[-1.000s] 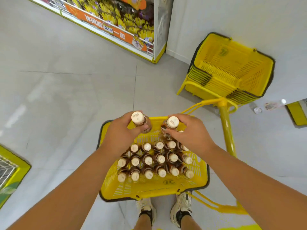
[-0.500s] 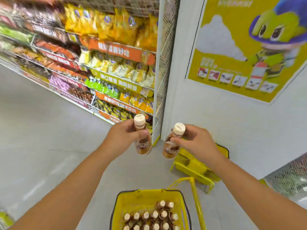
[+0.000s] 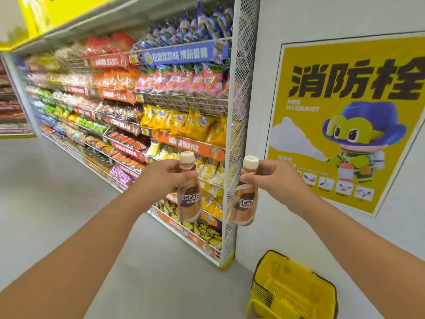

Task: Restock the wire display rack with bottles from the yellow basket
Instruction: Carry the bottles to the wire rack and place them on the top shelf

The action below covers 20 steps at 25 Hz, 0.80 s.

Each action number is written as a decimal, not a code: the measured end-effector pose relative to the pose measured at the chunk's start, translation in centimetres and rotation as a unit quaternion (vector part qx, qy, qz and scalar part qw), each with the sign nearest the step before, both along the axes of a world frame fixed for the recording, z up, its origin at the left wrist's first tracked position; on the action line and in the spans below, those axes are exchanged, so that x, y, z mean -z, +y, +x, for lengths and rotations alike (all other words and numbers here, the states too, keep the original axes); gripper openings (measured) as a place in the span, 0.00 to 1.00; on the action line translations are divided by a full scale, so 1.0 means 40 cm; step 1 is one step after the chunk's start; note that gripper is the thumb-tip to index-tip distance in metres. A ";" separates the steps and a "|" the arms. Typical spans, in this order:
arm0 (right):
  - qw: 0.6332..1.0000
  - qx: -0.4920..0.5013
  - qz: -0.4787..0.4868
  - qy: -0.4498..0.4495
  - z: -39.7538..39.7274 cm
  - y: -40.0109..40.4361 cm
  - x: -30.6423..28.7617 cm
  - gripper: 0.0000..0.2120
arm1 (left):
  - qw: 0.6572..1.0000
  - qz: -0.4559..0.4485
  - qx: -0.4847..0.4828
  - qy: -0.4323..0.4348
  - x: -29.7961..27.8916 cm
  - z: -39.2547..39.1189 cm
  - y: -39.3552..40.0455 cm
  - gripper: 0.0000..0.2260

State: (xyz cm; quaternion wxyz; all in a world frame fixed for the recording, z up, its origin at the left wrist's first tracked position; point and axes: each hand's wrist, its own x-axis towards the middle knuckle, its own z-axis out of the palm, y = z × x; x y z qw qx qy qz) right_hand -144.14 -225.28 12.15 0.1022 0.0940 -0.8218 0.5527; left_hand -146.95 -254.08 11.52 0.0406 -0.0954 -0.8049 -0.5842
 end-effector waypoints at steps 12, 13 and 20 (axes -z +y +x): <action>0.982 -0.190 -0.003 0.013 0.050 -0.145 -0.093 0.08 | 0.982 -0.009 -0.185 0.016 -0.104 0.306 -0.101 0.10; 0.979 -0.206 0.000 0.015 0.057 -0.181 -0.095 0.08 | 0.979 -0.008 -0.205 0.017 -0.111 0.339 -0.130 0.10; 0.936 -0.351 0.015 0.033 0.169 -0.525 -0.105 0.09 | 0.940 -0.008 -0.341 0.027 -0.120 0.620 -0.368 0.11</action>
